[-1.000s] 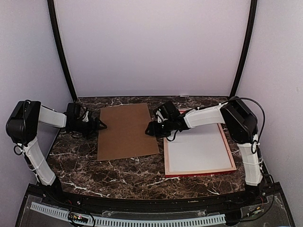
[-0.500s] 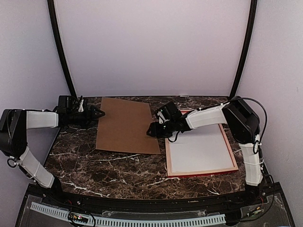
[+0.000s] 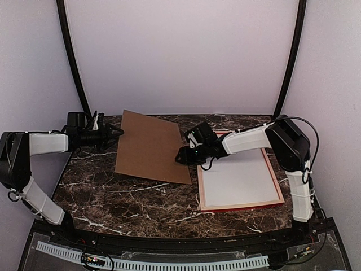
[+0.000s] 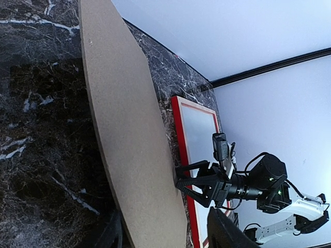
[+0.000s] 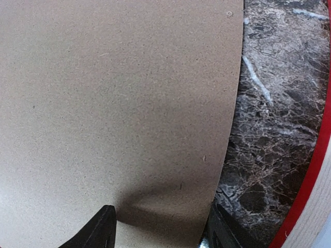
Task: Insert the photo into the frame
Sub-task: Turn over the backboard.
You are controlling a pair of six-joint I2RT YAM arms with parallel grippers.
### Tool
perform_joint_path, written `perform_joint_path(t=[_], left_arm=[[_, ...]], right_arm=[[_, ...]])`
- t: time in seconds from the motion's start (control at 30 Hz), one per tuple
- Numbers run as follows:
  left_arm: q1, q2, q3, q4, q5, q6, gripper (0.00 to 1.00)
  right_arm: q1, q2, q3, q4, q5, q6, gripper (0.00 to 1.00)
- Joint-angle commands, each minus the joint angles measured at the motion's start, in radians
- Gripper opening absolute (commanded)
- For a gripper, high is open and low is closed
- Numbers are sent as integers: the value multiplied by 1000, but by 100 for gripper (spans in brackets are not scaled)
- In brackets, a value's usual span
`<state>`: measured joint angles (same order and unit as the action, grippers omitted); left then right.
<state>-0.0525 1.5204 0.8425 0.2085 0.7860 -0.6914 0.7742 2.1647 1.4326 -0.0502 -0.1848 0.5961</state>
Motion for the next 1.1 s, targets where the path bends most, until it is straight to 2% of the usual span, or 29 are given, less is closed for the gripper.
perform_joint_path(t=[0.0,0.13,0.4,0.47,0.53,0.57,0.67,0.9,1.07], left_arm=[[-26,16,2,14,132,-29,55],[-19,35,-22,134,210,-117,54],[-17,29,-8,136,229,-121,56],[-17,21,-2,120,225,-107,58],[-17,14,4,103,218,-90,63],[-17,11,7,95,215,-83,69],[-17,1,17,48,190,-47,73],[-18,-23,62,-114,94,47,62],[-17,-40,89,-191,39,98,49]], right_arm=[[39,27,-43,-45,-88,-9,61],[39,29,-41,-46,-88,-13,61],[39,39,-26,-51,-93,-23,61],[39,44,-21,-51,-98,-25,61],[39,46,-17,-49,-104,-27,61],[39,47,-16,-48,-108,-28,61],[39,46,-17,-30,-134,-32,60],[39,47,-24,0,-170,-33,60],[39,47,-22,-7,-166,-34,60]])
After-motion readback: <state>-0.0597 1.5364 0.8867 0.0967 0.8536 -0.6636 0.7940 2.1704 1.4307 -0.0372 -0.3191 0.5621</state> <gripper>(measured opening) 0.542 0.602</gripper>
